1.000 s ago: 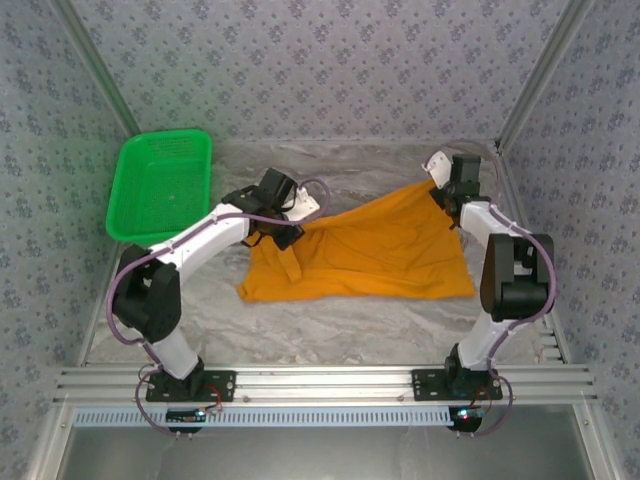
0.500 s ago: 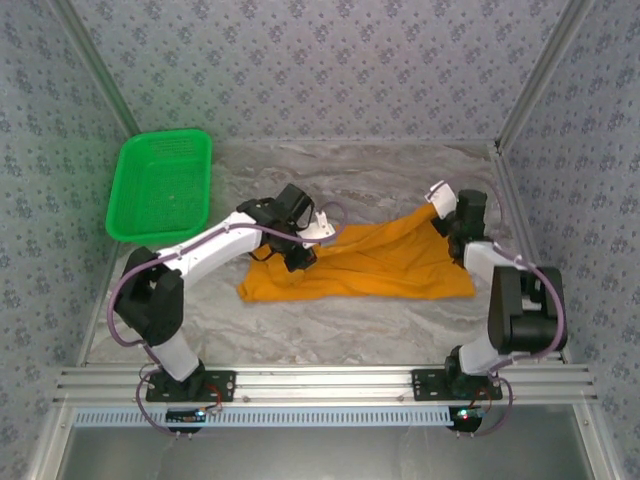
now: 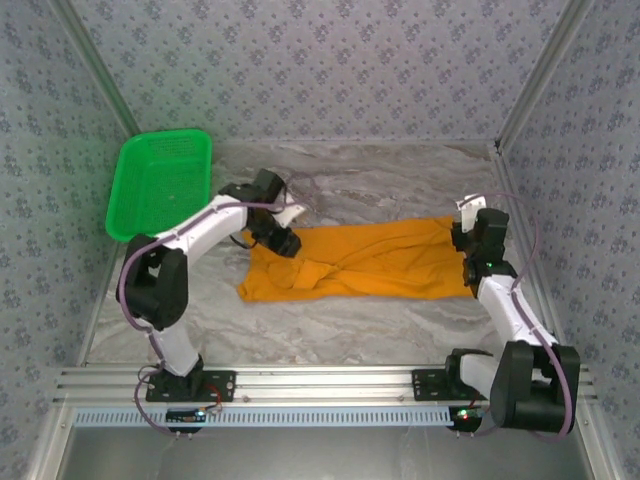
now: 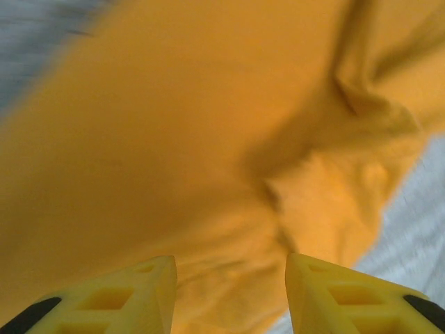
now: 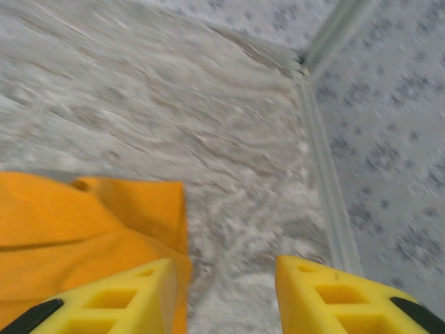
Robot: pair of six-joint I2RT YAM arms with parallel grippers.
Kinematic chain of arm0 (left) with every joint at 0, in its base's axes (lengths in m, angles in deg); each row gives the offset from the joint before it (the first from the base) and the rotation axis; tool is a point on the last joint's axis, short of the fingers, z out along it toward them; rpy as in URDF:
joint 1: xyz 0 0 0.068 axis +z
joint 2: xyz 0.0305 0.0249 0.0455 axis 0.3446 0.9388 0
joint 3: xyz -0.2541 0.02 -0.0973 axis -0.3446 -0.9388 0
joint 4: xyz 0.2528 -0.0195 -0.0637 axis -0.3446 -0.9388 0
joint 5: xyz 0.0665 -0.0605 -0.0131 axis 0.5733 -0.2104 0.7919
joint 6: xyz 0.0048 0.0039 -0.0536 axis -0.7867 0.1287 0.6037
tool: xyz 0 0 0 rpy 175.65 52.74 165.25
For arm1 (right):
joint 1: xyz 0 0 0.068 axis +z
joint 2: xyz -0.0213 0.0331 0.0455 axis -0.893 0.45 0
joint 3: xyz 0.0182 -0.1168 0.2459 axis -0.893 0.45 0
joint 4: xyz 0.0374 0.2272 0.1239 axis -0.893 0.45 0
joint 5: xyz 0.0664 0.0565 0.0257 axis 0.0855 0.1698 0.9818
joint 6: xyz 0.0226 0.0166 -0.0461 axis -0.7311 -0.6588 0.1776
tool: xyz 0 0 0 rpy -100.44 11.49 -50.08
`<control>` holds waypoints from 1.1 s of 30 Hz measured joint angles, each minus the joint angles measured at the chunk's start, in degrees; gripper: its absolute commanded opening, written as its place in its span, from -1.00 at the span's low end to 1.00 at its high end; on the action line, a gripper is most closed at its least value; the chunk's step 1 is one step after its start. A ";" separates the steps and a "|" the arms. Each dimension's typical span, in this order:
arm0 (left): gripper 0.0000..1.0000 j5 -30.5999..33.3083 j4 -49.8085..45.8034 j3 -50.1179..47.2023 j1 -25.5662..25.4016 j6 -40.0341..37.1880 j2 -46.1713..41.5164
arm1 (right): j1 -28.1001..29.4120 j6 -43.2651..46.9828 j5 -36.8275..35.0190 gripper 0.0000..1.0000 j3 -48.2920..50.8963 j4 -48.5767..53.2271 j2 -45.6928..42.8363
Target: Fold the inside-out t-shirt
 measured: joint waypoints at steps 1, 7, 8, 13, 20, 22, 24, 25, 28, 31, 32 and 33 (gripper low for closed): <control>-0.08 0.57 0.13 0.55 1.70 1.68 0.22 | 0.76 0.07 2.03 -0.13 -1.31 1.36 0.00; -0.05 5.01 1.42 0.68 7.21 7.89 1.84 | 14.45 12.37 18.16 -0.10 -9.05 8.76 6.54; -0.04 5.68 1.38 0.68 7.23 8.37 2.16 | 16.83 15.76 21.20 -0.09 -9.81 10.25 8.09; -0.04 7.48 1.46 0.68 7.61 11.93 4.11 | 28.63 32.85 34.67 -0.01 -14.16 17.73 16.85; -0.15 8.41 1.95 3.17 10.08 15.52 9.29 | 41.00 43.45 39.87 0.19 -24.59 19.80 30.23; -0.47 8.66 1.95 4.20 10.29 15.72 10.32 | 42.49 44.89 40.04 0.18 -26.97 20.13 33.22; -0.67 8.83 1.44 5.77 10.29 15.72 11.13 | 43.52 46.14 39.95 0.14 -29.16 20.87 36.02; -0.71 8.87 1.16 6.93 10.29 15.87 11.52 | 43.87 46.71 39.78 0.09 -30.23 21.31 37.46; -0.78 8.81 0.79 10.67 10.38 15.89 12.79 | 44.44 48.26 38.88 -0.13 -34.01 23.50 41.79; -0.83 8.79 -0.63 15.72 10.86 15.87 15.21 | 44.65 49.44 37.46 -0.74 -37.55 24.81 45.40; -0.83 8.79 -0.94 17.42 11.17 15.80 16.22 | 44.63 49.55 37.13 -1.00 -38.45 25.14 46.18; -0.83 8.81 -1.31 19.02 11.47 15.69 17.25 | 44.52 49.79 37.00 -1.00 -39.06 25.31 46.66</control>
